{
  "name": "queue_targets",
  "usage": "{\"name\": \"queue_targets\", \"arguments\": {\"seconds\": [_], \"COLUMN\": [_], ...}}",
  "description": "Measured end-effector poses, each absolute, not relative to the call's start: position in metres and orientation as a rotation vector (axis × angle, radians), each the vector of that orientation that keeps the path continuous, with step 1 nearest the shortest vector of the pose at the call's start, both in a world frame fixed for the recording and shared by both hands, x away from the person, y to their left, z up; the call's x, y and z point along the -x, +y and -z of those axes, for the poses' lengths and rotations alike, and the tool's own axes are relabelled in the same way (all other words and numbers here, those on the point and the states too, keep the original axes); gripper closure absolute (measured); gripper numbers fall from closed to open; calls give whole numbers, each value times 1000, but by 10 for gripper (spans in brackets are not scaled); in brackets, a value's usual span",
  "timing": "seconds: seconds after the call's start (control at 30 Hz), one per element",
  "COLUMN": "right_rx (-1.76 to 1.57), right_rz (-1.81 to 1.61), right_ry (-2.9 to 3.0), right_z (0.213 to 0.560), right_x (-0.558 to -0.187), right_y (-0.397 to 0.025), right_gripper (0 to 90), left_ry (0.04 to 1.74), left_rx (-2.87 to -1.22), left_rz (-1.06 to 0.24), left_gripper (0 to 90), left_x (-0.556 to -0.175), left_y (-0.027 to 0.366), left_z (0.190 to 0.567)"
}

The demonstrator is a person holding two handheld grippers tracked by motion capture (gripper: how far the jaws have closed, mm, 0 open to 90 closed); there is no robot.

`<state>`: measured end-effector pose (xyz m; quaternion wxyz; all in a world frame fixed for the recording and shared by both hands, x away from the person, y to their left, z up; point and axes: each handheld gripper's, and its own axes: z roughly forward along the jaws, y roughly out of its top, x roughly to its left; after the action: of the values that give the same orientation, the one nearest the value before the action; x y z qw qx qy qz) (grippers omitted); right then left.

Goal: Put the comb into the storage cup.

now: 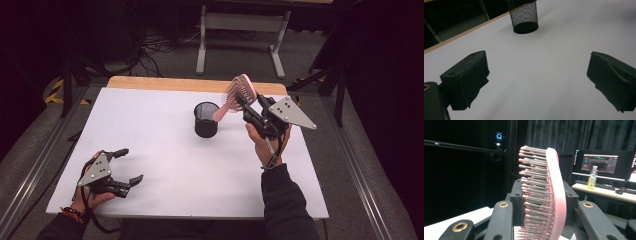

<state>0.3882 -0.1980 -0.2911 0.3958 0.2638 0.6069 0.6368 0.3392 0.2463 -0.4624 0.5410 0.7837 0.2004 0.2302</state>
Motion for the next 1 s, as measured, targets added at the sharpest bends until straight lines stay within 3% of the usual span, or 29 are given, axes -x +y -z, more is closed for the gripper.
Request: {"name": "queue_targets", "arguments": {"seconds": [1.0], "right_rx": [-797], "right_rz": [-1574], "right_ry": [1521], "right_z": [305], "right_x": [-436], "right_y": [-182], "right_gripper": [635], "left_ry": [480], "left_rx": [-1860], "left_rz": [-541], "left_gripper": [55], "left_x": [-341], "left_y": [248], "left_z": [463]}}
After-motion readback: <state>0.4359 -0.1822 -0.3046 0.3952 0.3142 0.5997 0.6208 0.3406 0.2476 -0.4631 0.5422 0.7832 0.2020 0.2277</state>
